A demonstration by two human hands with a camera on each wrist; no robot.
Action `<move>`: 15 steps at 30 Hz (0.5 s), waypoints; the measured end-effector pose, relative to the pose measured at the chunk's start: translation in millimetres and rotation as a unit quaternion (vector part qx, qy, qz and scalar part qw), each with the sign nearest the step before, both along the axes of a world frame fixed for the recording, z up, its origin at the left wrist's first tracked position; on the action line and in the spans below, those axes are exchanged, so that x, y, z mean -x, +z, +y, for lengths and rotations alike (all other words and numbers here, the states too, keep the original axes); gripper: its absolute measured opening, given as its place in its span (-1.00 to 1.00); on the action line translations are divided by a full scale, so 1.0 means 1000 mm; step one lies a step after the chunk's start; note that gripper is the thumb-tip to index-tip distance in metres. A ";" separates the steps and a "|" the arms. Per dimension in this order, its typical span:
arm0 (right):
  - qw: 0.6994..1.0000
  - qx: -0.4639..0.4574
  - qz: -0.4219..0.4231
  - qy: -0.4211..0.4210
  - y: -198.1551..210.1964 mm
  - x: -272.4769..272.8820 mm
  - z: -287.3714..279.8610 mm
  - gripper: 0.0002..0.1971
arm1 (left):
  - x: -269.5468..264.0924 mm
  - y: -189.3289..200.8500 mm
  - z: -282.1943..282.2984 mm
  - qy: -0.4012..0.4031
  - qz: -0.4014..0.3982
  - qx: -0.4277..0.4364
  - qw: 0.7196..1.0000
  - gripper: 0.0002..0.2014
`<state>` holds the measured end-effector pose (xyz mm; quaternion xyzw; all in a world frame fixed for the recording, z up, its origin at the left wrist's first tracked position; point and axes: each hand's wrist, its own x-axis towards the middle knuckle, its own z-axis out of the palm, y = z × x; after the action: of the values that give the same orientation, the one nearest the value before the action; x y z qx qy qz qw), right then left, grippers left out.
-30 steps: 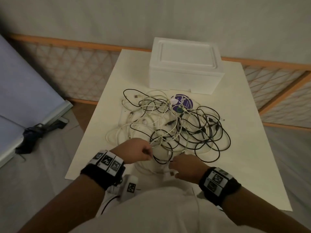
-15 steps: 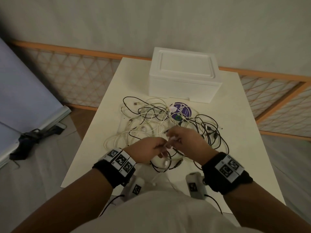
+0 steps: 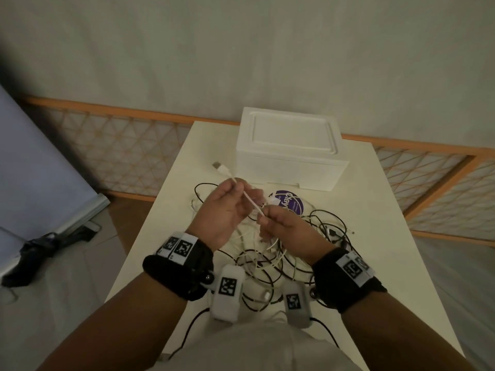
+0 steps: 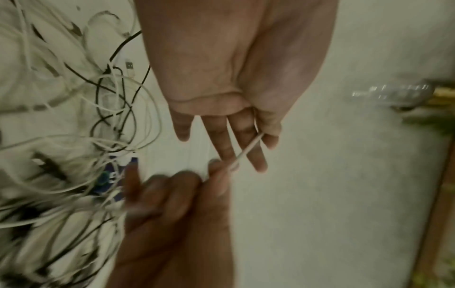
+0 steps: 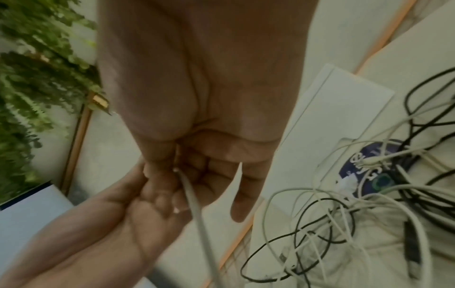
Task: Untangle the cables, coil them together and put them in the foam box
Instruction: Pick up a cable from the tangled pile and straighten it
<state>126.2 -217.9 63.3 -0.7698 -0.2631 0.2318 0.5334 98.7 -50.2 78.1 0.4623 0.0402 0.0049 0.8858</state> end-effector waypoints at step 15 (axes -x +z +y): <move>0.916 0.257 -0.306 -0.009 -0.016 -0.017 0.004 -0.81 | -0.002 -0.024 0.015 -0.097 -0.015 -0.554 0.827 -0.80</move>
<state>143.6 -214.3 47.4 -0.9161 -0.3378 0.0397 0.2123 101.0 -35.7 54.0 0.8768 -0.0278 -0.0520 0.4772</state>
